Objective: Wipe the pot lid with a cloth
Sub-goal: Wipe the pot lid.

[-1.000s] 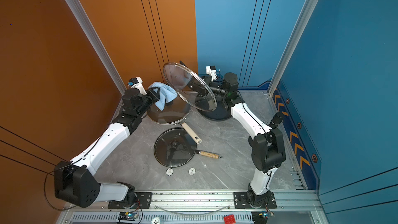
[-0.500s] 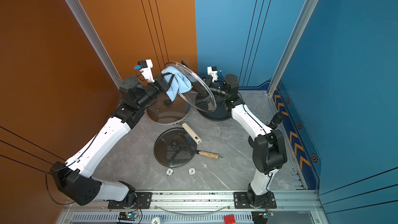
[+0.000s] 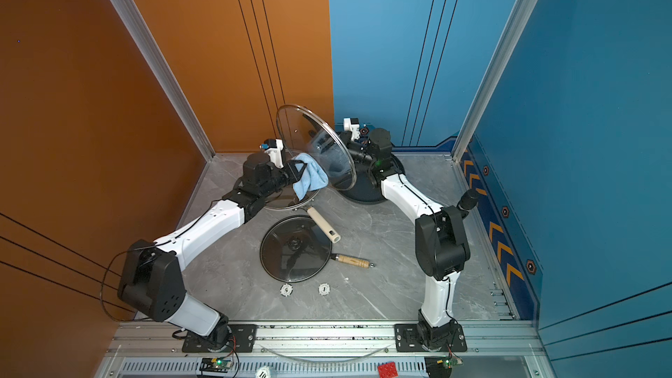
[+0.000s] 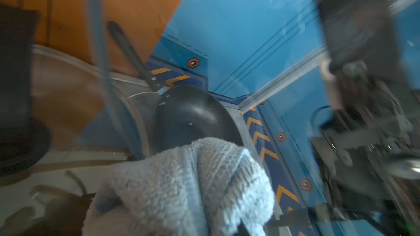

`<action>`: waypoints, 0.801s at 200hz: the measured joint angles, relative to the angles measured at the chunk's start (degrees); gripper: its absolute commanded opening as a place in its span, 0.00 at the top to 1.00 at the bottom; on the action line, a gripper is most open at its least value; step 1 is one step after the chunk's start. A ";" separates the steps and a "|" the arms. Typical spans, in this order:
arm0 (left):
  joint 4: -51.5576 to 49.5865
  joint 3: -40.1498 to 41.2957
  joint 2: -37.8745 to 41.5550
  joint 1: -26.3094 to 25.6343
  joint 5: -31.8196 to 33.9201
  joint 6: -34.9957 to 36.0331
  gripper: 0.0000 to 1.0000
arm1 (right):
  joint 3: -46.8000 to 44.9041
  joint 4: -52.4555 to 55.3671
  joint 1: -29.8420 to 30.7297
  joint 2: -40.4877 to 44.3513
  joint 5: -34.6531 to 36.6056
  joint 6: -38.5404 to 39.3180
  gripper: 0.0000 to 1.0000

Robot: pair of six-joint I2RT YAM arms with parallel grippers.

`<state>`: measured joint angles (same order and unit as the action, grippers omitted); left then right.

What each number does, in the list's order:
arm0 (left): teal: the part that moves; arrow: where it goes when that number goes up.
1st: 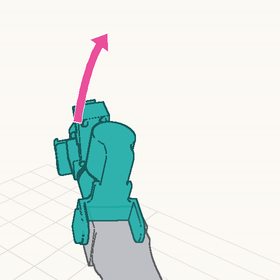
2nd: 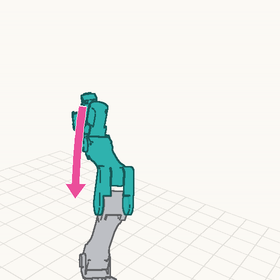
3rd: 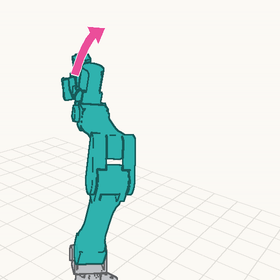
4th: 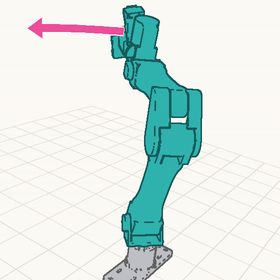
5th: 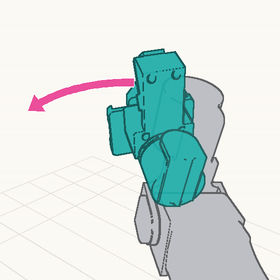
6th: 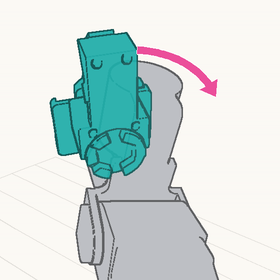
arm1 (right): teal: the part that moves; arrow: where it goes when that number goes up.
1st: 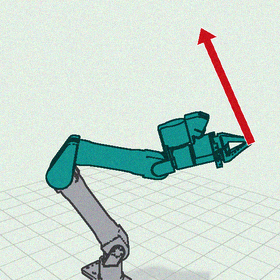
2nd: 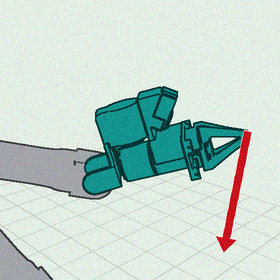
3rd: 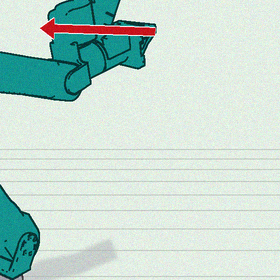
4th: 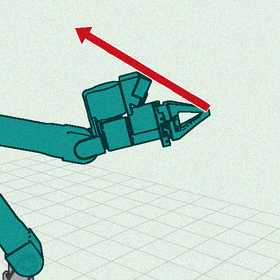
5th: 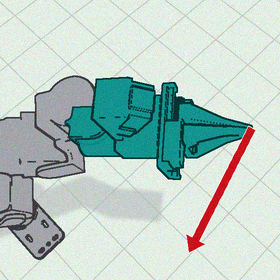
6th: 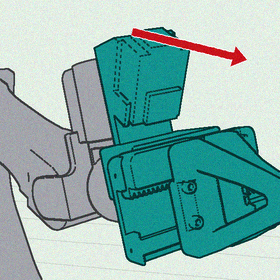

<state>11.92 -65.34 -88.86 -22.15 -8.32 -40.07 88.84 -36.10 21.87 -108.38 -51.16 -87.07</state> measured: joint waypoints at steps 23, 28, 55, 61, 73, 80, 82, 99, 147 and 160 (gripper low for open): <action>-1.66 0.35 0.44 0.26 3.02 0.92 0.81 | 0.00 -0.35 0.33 0.00 0.00 0.07 0.98; -2.03 0.28 0.79 -0.02 3.41 1.38 0.81 | 0.00 -0.35 0.33 0.00 0.00 0.07 0.98; -5.88 -2.73 2.89 -2.99 4.22 5.75 0.80 | 0.07 0.66 0.31 0.00 0.00 1.42 0.98; -6.40 -3.78 3.28 -3.85 4.13 6.64 0.80 | 0.07 1.44 0.31 0.00 0.00 2.08 0.98; -7.41 -6.45 4.22 -5.92 3.28 8.85 0.79 | 0.09 2.99 0.28 0.00 -0.02 3.15 0.98; -7.74 -8.02 4.59 -6.99 2.54 10.14 0.79 | 0.11 3.98 0.26 0.00 -0.07 3.85 0.98; -7.80 -8.59 4.68 -7.30 2.34 10.64 0.79 | 0.11 4.22 0.26 0.00 -0.04 4.04 0.98; -8.76 -13.05 4.98 -9.29 0.63 13.44 0.79 | 0.42 6.25 0.13 0.00 -0.04 4.98 0.98; -8.90 -22.32 3.76 -10.69 -9.44 16.33 0.77 | 3.56 7.85 -0.90 0.00 -0.07 5.38 0.98; -8.28 -22.97 2.95 -10.93 -10.91 16.48 0.78 | 3.89 7.74 -1.07 0.00 -0.07 5.38 0.98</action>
<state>3.64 -88.31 -85.91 -33.08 -19.22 -23.59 92.73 -28.36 20.80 -108.38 -51.22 -81.69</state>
